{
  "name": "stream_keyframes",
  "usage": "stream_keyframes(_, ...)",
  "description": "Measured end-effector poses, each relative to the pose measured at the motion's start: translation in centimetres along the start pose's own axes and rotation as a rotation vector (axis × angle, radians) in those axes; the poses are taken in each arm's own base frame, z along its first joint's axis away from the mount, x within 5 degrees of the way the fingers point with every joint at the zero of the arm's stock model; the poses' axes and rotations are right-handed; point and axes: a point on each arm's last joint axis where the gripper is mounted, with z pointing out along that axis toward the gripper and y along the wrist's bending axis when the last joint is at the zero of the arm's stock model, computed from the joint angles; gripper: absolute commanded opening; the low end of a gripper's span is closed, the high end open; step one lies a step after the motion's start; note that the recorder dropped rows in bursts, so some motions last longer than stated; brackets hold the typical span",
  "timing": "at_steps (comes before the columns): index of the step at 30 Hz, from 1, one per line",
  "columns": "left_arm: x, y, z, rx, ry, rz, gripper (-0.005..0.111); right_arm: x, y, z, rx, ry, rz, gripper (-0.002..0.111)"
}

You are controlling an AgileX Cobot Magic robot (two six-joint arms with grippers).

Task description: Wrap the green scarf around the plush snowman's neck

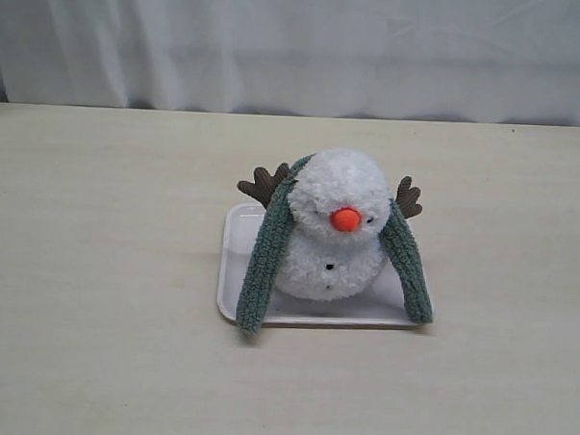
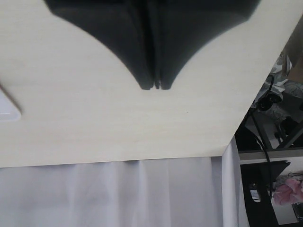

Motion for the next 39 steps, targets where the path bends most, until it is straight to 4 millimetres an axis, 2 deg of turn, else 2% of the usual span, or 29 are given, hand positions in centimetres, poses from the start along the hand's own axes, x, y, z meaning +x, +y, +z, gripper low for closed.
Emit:
stream_keyframes(8, 0.0, 0.0, 0.0, 0.000, 0.000, 0.000, 0.000, 0.4, 0.0, 0.0, 0.003, 0.031, 0.000, 0.004)
stream_keyframes(15, 0.0, 0.0, 0.0, 0.000, 0.000, 0.000, 0.000, 1.8, -0.1, -0.1, 0.016, 0.182, 0.019, 0.004)
stream_keyframes(39, 0.0, 0.0, 0.0, 0.000, 0.000, 0.002, 0.000, 1.9, -0.1, -0.1, 0.015, 0.194, 0.027, 0.004)
